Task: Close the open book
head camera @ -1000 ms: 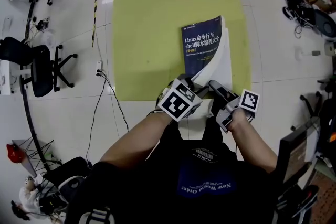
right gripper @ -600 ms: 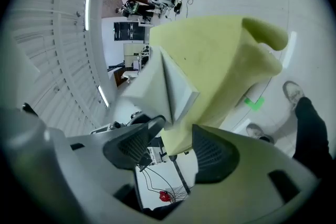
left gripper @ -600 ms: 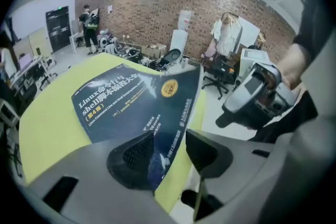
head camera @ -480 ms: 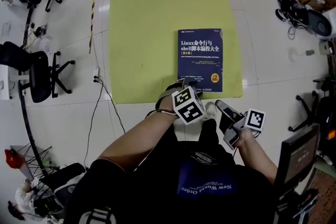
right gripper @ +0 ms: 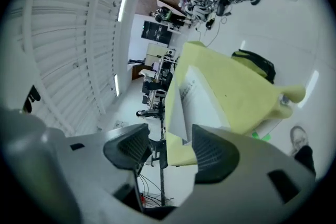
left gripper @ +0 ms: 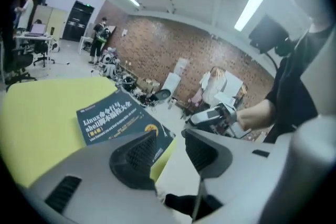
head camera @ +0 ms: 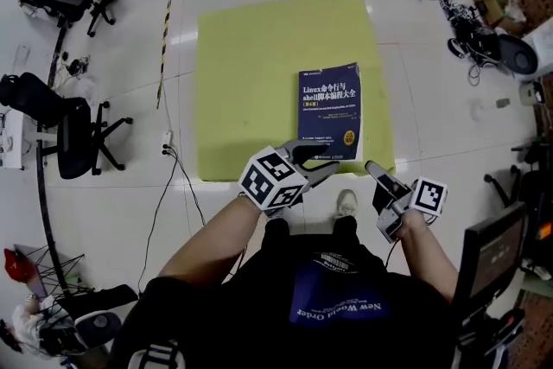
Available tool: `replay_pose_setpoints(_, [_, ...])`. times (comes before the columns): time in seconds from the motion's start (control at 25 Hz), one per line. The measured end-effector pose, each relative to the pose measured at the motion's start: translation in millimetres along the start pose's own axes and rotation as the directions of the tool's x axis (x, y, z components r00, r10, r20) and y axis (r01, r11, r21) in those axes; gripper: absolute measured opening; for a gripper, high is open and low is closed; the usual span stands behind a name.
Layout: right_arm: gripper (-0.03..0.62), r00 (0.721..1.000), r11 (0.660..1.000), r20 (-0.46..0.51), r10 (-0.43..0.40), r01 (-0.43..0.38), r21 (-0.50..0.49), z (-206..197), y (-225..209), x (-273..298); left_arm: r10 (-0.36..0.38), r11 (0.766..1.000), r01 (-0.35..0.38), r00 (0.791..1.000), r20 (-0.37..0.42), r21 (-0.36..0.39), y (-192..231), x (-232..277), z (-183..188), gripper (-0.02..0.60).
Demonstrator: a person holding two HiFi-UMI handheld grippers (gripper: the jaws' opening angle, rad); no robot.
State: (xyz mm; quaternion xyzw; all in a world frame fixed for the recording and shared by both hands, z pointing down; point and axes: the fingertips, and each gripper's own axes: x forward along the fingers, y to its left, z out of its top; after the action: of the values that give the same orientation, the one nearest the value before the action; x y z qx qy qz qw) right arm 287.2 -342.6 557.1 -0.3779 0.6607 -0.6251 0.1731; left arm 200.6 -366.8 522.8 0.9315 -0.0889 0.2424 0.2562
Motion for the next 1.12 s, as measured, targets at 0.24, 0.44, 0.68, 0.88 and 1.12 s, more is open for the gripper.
replay_pose_setpoints(0.24, [0.247,0.996,0.941,0.000,0.090,-0.085,-0.328,33.9,104.1,5.8,0.054,0.998,-0.036,0.939,0.340,-0.058,-2.5,-125.0,71.1,0.173])
replay_pose_setpoints(0.44, [0.163,0.993,0.686,-0.008,0.120,-0.089,-0.722,55.9,194.3,3.2,0.106,0.994,-0.065,0.822,0.560,-0.092,-13.8,-217.8,96.6,0.167])
replay_pose_setpoints(0.68, [-0.012,0.991,0.424,0.032,0.129,-0.026,-0.905,60.8,252.7,7.2,0.216,0.976,-0.186,0.723,0.656,-0.117,-14.1,-289.1,91.9,0.049])
replay_pose_setpoints(0.88, [-0.012,0.987,0.410,-0.020,0.162,-0.086,-0.908,58.2,266.1,26.4,0.241,0.969,-0.205,0.658,0.713,-0.138,-7.9,-313.2,87.3,0.006])
replay_pose_setpoints(1.12, [-0.015,0.987,0.411,-0.054,0.152,-0.113,-0.905,52.4,259.7,39.4,0.264,0.964,-0.197,0.649,0.714,-0.178,-3.2,-309.1,78.9,0.008])
